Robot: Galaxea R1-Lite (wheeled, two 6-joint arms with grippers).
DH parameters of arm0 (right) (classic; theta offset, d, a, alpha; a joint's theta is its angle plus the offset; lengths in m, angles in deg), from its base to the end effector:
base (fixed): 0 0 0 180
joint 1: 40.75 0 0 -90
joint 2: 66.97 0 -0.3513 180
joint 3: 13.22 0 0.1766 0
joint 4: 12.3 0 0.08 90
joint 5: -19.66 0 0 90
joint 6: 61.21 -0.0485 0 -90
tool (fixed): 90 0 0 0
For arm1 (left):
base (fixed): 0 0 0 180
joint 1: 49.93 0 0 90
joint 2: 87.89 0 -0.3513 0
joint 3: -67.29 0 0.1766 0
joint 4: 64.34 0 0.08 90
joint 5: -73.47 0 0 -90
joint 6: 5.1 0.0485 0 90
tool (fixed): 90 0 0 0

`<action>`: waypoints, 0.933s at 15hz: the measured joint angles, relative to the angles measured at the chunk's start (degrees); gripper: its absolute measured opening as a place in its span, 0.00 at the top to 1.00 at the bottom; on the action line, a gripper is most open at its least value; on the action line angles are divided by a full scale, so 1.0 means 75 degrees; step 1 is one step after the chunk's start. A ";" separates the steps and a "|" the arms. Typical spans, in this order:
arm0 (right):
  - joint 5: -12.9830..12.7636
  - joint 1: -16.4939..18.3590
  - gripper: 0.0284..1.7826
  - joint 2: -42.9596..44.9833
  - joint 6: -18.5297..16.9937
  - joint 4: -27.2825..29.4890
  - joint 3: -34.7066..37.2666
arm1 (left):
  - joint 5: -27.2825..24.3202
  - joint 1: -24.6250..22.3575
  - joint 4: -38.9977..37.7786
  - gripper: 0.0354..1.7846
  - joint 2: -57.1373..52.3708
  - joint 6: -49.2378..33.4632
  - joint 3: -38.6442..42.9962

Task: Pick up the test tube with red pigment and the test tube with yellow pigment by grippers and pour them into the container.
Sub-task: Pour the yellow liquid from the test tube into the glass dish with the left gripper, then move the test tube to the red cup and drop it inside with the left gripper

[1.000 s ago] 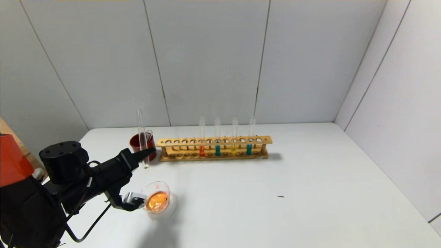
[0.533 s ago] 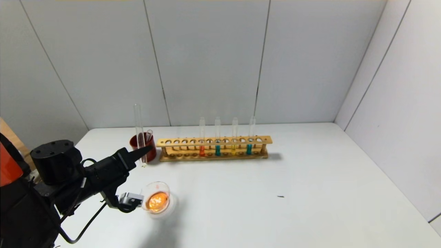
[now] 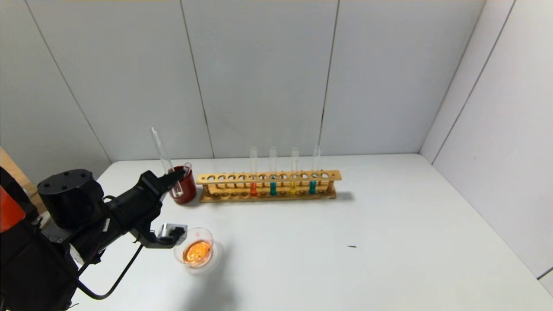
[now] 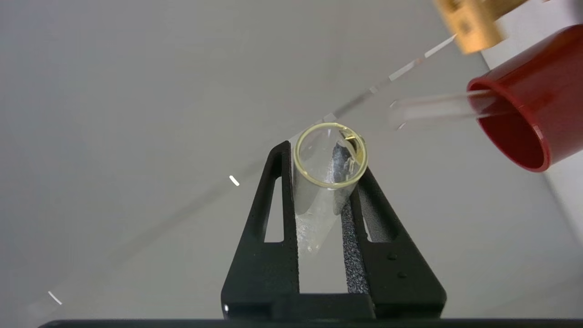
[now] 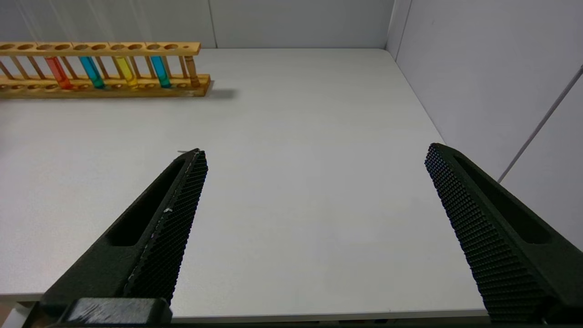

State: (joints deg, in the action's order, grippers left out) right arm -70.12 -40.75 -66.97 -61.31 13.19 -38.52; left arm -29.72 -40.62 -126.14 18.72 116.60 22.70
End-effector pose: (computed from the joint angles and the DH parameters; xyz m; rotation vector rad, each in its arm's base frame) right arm -0.0631 0.0002 0.0750 0.0018 0.0033 0.0038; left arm 0.3046 -0.0612 0.1802 2.0917 -0.4138 -0.2362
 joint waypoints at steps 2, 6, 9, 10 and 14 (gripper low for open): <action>0.0003 0.0000 0.02 0.0000 0.0000 0.0000 0.0000 | 0.1525 0.0533 0.0000 0.84 -0.0219 -0.1482 -0.0766; 0.0003 0.0000 0.02 0.0000 0.0000 0.0000 0.0000 | 0.4216 0.1006 0.0876 0.84 -0.0426 -0.4842 -0.2456; 0.0003 0.0000 0.02 0.0000 0.0000 0.0000 0.0000 | 0.5149 0.1058 0.1923 0.84 -0.0444 -0.7851 -0.2882; 0.0000 0.0000 0.02 0.0000 0.0000 0.0000 0.0000 | 0.5257 0.1037 0.2258 0.84 -0.0444 -0.8836 -0.3051; 0.0003 0.0000 0.02 0.0000 0.0000 0.0000 0.0000 | 0.5190 0.0845 0.3324 0.84 -0.0293 -1.2548 -0.4070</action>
State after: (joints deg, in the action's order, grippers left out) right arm -70.09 -40.75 -66.97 -61.31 13.19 -38.52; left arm 9.20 -34.28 -101.21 16.53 22.49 -7.82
